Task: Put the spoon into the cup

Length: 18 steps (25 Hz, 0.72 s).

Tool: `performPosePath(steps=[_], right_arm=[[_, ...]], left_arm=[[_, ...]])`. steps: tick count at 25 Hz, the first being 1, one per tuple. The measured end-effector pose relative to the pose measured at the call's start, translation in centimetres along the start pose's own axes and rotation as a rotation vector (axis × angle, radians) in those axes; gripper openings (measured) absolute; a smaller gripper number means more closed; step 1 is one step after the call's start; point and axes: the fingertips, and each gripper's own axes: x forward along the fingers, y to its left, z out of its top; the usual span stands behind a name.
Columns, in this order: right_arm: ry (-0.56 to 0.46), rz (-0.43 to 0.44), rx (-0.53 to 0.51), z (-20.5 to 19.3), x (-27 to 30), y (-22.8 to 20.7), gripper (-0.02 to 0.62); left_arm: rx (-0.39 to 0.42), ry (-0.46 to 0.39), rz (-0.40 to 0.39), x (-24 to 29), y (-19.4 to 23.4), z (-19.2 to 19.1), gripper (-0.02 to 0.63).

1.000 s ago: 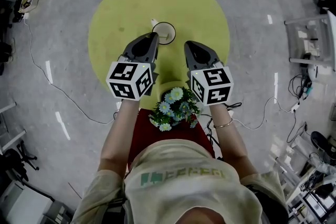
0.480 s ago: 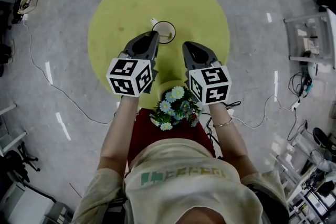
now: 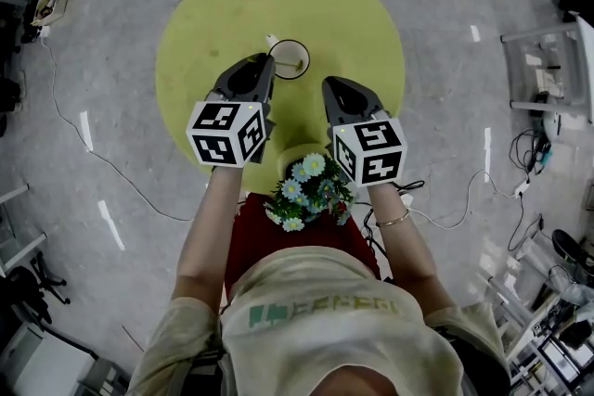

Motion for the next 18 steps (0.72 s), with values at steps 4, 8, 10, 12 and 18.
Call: performPosePath(steps=[4, 8, 10, 12, 18], right_arm=[[0.000, 0.001, 0.000, -0.04, -0.15, -0.11, 0.037], [-0.001, 0.002, -0.002, -0.04, -0.25, 0.12, 0.037], [-0.002, 0.003, -0.002, 0.03, -0.21, 0.25, 0.037], [-0.002, 0.003, -0.001, 0.10, -0.22, 0.14, 0.037], [-0.002, 0.004, 0.000, -0.02, -0.21, -0.07, 0.037]], left_arm=[[-0.007, 0.001, 0.011, -0.07, 0.07, -0.14, 0.028], [-0.015, 0.000, 0.018, -0.40, 0.28, -0.25, 0.028], [-0.018, 0.002, 0.021, -0.51, 0.49, -0.23, 0.030], [-0.022, 0.004, 0.022, -0.44, 0.50, -0.20, 0.037], [-0.031, 0.013, 0.033, -0.32, 0.66, -0.51, 0.071]])
